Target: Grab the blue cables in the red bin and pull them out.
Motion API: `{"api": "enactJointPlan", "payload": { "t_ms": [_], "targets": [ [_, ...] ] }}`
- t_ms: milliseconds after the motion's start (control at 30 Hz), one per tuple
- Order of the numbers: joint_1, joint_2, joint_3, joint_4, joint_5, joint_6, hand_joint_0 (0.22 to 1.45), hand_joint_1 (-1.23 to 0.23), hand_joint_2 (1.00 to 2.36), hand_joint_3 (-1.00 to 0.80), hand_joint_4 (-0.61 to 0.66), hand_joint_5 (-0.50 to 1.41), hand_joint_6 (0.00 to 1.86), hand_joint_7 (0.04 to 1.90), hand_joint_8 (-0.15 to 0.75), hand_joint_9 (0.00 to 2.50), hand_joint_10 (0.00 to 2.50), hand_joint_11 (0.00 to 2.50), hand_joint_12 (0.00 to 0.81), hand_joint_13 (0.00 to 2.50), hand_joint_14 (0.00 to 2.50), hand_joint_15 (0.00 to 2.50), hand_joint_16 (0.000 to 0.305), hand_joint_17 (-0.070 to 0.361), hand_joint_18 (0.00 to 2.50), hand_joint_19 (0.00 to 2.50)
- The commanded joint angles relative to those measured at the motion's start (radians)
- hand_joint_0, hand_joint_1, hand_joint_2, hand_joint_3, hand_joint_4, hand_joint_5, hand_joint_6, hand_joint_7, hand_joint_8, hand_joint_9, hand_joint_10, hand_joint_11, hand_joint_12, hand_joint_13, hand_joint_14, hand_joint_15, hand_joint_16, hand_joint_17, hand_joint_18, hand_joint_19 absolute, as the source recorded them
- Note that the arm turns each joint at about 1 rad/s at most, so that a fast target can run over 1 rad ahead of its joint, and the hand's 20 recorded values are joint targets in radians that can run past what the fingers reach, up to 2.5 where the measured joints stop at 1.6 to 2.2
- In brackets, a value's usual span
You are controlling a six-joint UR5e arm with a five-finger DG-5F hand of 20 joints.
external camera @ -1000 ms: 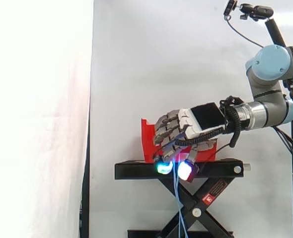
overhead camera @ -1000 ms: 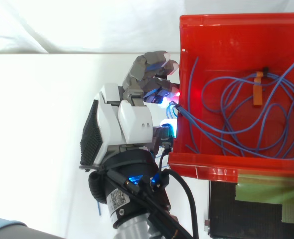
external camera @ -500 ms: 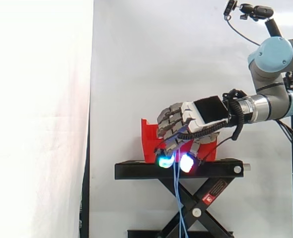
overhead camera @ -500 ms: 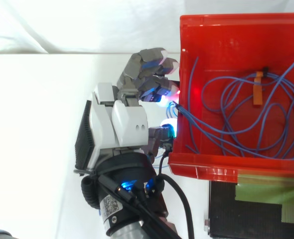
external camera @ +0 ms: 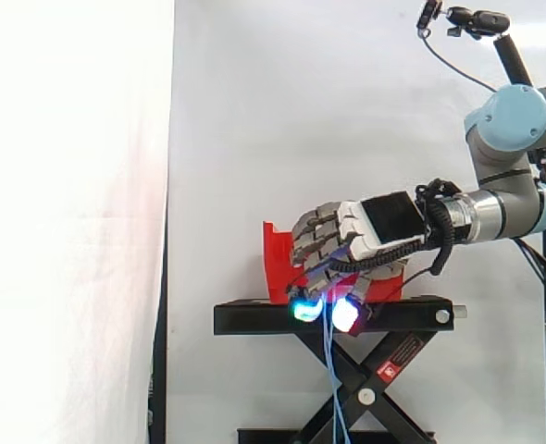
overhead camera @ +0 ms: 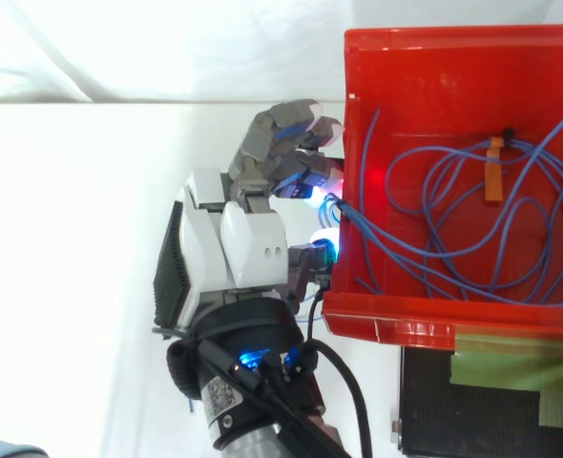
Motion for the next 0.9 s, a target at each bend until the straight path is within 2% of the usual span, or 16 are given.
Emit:
{"api": "enactJointPlan", "payload": {
  "t_ms": [0,567,867],
  "targets": [
    [0.001,0.0,-0.011,0.03,0.0,0.0,0.76,-0.96,1.0,-1.0,0.06,0.89,0.02,0.72,0.209,1.12,0.03,0.88,0.316,0.91,0.03,0.67,0.041,0.093,0.6,0.73],
    [0.0,0.0,-0.008,0.027,0.0,0.0,0.76,-0.96,1.0,-1.0,0.04,0.89,0.02,0.72,0.211,1.12,0.03,0.88,0.315,0.91,0.02,0.68,0.041,0.093,0.6,0.73],
    [0.0,0.009,-0.007,-0.017,0.0,-0.008,0.76,-0.96,1.0,-1.0,0.05,0.89,0.02,0.72,0.213,1.12,0.03,0.87,0.314,0.92,0.02,0.68,0.042,0.093,0.6,0.73]
  ]
}}
